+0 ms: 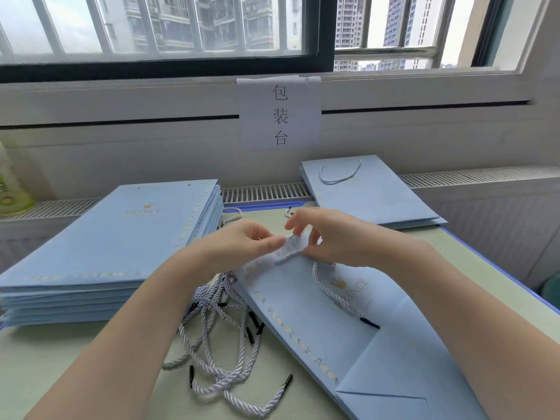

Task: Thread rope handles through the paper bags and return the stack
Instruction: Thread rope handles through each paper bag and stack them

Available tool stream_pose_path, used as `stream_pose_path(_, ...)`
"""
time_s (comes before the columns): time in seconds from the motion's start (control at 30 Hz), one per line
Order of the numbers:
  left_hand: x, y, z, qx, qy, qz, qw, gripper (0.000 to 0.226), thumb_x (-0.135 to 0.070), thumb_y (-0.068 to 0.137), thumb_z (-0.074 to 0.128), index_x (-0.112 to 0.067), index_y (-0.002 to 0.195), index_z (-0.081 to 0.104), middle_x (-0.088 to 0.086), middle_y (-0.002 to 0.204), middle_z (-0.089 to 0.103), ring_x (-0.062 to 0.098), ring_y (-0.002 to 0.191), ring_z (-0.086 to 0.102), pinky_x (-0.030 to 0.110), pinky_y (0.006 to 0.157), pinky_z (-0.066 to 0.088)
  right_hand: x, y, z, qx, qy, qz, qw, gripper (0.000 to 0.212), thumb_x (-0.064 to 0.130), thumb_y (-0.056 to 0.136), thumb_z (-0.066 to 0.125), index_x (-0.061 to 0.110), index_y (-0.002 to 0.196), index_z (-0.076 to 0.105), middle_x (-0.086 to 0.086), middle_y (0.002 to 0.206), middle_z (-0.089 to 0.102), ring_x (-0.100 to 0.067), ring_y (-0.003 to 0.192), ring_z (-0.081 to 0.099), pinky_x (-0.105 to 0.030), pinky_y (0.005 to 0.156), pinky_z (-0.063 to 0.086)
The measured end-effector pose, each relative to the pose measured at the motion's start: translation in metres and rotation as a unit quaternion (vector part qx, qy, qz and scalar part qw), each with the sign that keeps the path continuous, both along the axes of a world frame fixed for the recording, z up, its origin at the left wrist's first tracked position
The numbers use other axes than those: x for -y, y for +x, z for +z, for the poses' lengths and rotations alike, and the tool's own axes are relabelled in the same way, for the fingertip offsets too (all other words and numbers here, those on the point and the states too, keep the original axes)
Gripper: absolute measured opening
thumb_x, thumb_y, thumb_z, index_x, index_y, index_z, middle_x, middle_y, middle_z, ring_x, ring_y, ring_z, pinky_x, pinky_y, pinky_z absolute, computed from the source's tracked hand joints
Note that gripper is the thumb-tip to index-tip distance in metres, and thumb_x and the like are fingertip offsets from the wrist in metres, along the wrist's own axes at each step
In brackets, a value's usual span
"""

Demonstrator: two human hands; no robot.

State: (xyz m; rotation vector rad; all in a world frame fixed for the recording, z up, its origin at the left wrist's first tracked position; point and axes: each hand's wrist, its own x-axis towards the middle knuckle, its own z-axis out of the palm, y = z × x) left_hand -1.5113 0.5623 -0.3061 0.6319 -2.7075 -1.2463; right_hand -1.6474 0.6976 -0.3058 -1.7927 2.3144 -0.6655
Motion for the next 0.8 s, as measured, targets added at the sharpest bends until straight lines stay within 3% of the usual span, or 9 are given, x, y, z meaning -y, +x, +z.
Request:
stream_pose_path(0.1,-0.003,-0.003,-0.004,0.023,-0.031,-0.013,0.999,0.014,-0.033,0.089,0.062,-0.021,0.081,0.062,-0.003,0.076,0.060,0.011,0.068,0.050,0.025,0.068,0.039,-0.001,0.000,0.000,-0.032,0.038,-0.013,0.999,0.043,0.001,0.086,0.049,0.017,0.126,0.045,0.006,0.115,0.042,-0.011,0.088,0.045,-0.007,0.067,0.037)
stream_pose_path(0.2,-0.006,-0.006,-0.004,0.031,-0.052,0.000,0.998,0.015,-0.027,0.092,0.058,-0.019,0.080,0.058,-0.003,0.069,0.055,0.011,0.060,0.045,0.023,0.056,0.036,-0.001,0.002,-0.001,-0.057,0.061,-0.032,0.996,0.044,0.001,0.087,0.045,0.014,0.128,0.038,-0.003,0.123,0.036,-0.024,0.093,0.050,-0.036,0.086,0.045)
stream_pose_path(0.23,-0.007,-0.007,-0.004,0.033,-0.058,0.006,0.998,0.016,-0.026,0.093,0.056,-0.019,0.079,0.057,-0.002,0.069,0.053,0.011,0.059,0.045,0.023,0.055,0.036,-0.002,0.001,-0.002,-0.068,0.075,-0.040,0.994,0.042,0.002,0.088,0.045,0.011,0.128,0.037,-0.006,0.123,0.037,-0.027,0.095,0.051,-0.038,0.086,0.044)
stream_pose_path(0.37,-0.010,-0.009,-0.007,0.049,-0.083,0.023,0.995,0.017,-0.021,0.094,0.053,-0.018,0.078,0.053,-0.001,0.069,0.050,0.012,0.056,0.043,0.022,0.049,0.037,-0.010,-0.002,0.002,-0.098,0.147,-0.091,0.980,0.027,0.002,0.088,0.040,0.005,0.114,0.047,-0.012,0.112,0.054,-0.027,0.089,0.050,-0.029,0.059,0.038)
stream_pose_path(0.43,-0.011,-0.009,-0.007,0.055,-0.114,0.021,0.992,0.017,-0.022,0.094,0.053,-0.016,0.079,0.053,0.001,0.072,0.052,0.013,0.058,0.045,0.023,0.052,0.038,-0.009,-0.004,0.004,-0.123,0.149,-0.115,0.974,0.027,0.003,0.087,0.042,0.001,0.112,0.053,-0.014,0.111,0.058,-0.031,0.095,0.054,-0.028,0.064,0.041)
stream_pose_path(0.5,-0.013,-0.009,-0.007,0.065,-0.165,0.016,0.984,0.015,-0.023,0.095,0.052,-0.012,0.085,0.056,0.004,0.081,0.056,0.015,0.066,0.048,0.025,0.060,0.040,-0.006,-0.006,0.006,-0.157,0.131,-0.140,0.969,0.026,0.007,0.089,0.042,0.001,0.111,0.055,-0.015,0.112,0.056,-0.032,0.103,0.053,-0.035,0.081,0.047)
stream_pose_path(0.6,-0.015,-0.008,-0.005,0.091,-0.214,0.009,0.973,0.015,-0.023,0.096,0.052,-0.009,0.089,0.055,0.004,0.083,0.054,0.014,0.069,0.045,0.025,0.060,0.034,-0.005,-0.009,0.010,-0.192,0.082,-0.180,0.961,0.026,0.007,0.090,0.037,0.005,0.106,0.057,-0.011,0.108,0.051,-0.029,0.097,0.048,-0.035,0.077,0.043)
stream_pose_path(0.73,-0.016,-0.011,-0.009,0.091,-0.237,0.028,0.967,0.013,-0.021,0.096,0.050,-0.011,0.089,0.055,0.007,0.091,0.056,0.020,0.081,0.048,0.027,0.067,0.035,-0.011,-0.010,0.017,-0.061,0.007,-0.172,0.983,0.025,0.015,0.096,0.035,0.010,0.108,0.056,-0.005,0.111,0.046,-0.022,0.097,0.046,-0.032,0.085,0.040)
stream_pose_path(0.8,-0.018,-0.015,-0.015,0.030,-0.269,0.056,0.961,0.012,-0.022,0.096,0.049,-0.012,0.098,0.056,0.006,0.102,0.058,0.021,0.097,0.050,0.030,0.081,0.040,-0.013,-0.010,0.015,-0.033,0.064,-0.131,0.989,0.024,0.028,0.096,0.046,0.012,0.112,0.054,-0.002,0.110,0.049,-0.018,0.094,0.048,-0.028,0.079,0.039)
